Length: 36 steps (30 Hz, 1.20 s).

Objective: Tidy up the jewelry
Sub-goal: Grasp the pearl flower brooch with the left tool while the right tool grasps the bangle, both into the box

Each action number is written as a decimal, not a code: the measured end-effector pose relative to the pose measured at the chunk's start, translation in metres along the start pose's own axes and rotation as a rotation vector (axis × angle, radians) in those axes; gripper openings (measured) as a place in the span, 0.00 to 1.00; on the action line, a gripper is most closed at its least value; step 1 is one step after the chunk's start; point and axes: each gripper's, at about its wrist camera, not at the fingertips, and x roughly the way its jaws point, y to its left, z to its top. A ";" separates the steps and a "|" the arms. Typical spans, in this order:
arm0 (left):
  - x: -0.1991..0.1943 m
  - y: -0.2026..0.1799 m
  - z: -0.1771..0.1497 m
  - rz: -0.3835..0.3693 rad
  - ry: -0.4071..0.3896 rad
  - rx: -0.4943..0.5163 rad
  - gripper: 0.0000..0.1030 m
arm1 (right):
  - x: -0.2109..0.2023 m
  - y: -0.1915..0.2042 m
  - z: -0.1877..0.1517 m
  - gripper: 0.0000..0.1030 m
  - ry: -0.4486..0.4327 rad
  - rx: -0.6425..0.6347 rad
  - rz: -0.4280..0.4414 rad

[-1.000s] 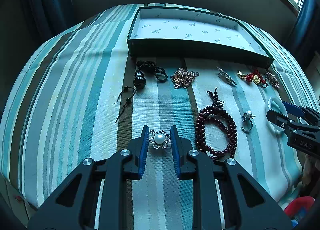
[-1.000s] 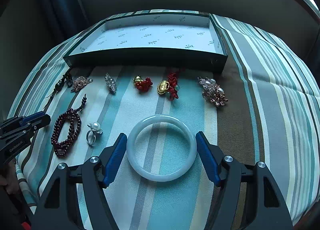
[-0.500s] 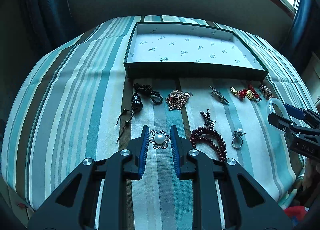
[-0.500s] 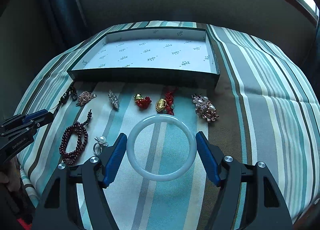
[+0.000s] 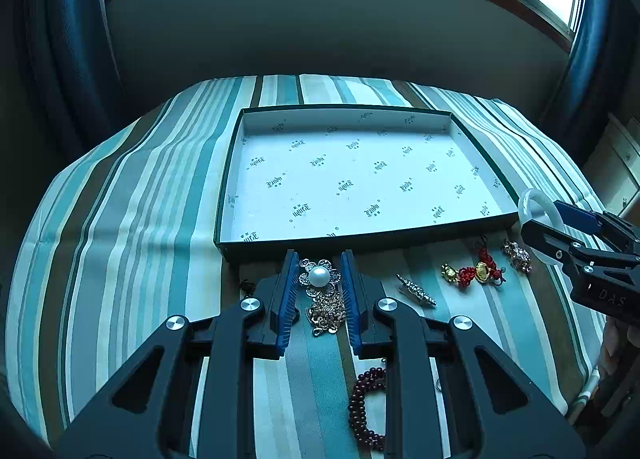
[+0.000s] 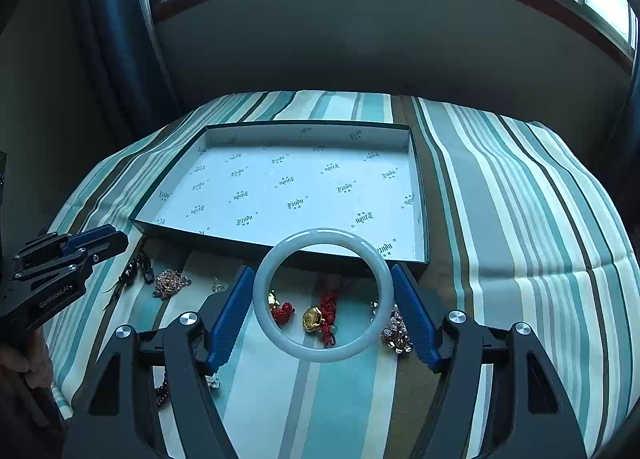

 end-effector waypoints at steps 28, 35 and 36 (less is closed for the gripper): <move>0.127 0.013 0.040 0.057 0.089 0.010 0.21 | 0.115 -0.017 0.020 0.68 0.133 -0.014 -0.047; 0.124 0.011 0.037 0.076 0.080 0.021 0.37 | 0.118 -0.015 0.018 0.68 0.139 -0.043 -0.058; 0.124 0.010 0.036 0.076 0.080 0.027 0.40 | 0.118 -0.015 0.018 0.68 0.139 -0.046 -0.060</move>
